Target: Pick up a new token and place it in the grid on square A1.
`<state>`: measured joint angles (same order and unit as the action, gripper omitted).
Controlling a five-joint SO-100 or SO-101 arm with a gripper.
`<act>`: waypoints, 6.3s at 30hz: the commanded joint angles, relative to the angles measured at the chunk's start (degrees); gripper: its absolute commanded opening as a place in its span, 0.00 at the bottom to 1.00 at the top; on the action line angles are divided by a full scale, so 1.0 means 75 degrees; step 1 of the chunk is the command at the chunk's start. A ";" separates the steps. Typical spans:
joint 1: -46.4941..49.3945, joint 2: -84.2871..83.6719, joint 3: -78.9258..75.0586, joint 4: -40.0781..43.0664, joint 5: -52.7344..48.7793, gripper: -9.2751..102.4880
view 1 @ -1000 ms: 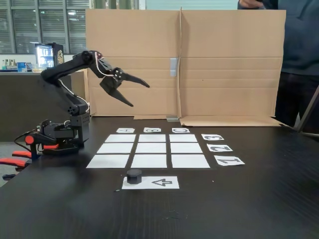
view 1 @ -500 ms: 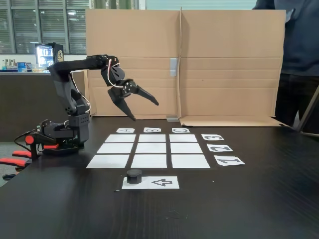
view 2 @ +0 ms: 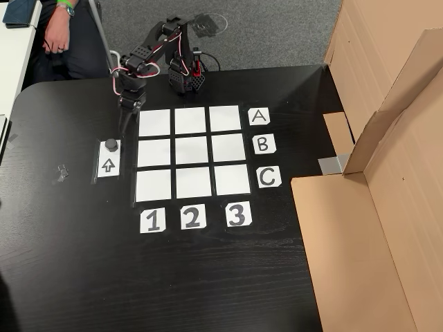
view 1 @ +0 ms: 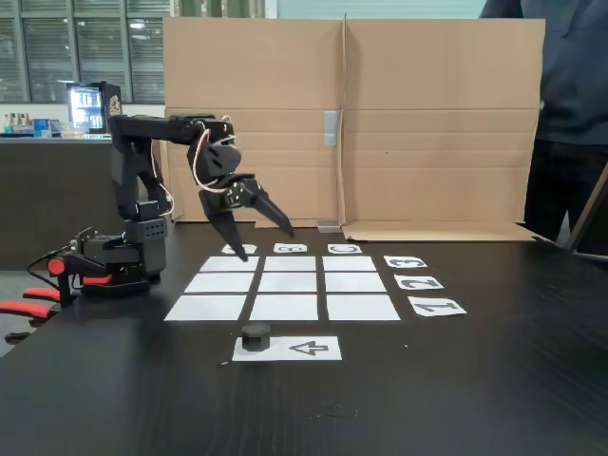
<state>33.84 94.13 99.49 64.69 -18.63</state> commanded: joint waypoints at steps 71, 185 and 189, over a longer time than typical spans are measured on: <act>0.1289 -0.5953 -0.5918 0.1523 -0.0434 0.40; 0.0398 -0.4078 -0.6387 0.3164 -0.0457 0.09; 0.0152 -0.3586 -0.6270 0.3539 -0.0398 0.09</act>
<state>36.21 61.61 53.96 89.38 -22.06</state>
